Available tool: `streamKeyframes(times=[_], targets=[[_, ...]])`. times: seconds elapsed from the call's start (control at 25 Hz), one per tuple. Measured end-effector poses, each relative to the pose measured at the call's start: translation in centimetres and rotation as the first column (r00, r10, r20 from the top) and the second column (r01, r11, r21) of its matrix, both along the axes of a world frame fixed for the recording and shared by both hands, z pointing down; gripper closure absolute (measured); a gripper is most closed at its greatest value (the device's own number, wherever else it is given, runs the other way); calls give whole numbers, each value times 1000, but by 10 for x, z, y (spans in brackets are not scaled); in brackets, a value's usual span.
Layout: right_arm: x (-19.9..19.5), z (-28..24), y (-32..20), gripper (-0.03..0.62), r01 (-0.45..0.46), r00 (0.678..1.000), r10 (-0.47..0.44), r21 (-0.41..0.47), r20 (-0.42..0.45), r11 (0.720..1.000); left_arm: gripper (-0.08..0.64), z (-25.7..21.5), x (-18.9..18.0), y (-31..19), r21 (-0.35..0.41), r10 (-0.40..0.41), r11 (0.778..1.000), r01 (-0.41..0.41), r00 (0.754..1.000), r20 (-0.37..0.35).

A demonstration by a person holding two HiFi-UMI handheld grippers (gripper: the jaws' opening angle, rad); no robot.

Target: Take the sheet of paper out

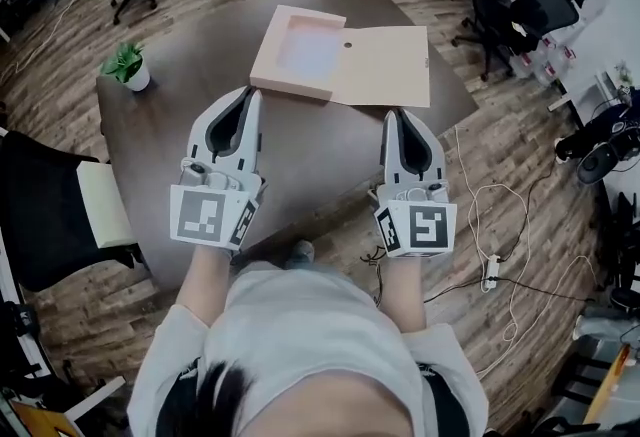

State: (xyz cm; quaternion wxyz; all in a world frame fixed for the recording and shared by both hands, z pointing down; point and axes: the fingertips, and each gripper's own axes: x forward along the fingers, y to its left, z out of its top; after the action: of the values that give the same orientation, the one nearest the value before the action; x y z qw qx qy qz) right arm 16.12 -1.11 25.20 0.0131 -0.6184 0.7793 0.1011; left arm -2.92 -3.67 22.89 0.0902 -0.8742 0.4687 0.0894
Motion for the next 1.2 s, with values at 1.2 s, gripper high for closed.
streamKeyframes(times=[1.2], targets=[[5, 67, -167, 575, 105, 989, -78, -224, 127, 969, 551, 42, 3, -121, -82, -28, 996, 32, 998, 50]])
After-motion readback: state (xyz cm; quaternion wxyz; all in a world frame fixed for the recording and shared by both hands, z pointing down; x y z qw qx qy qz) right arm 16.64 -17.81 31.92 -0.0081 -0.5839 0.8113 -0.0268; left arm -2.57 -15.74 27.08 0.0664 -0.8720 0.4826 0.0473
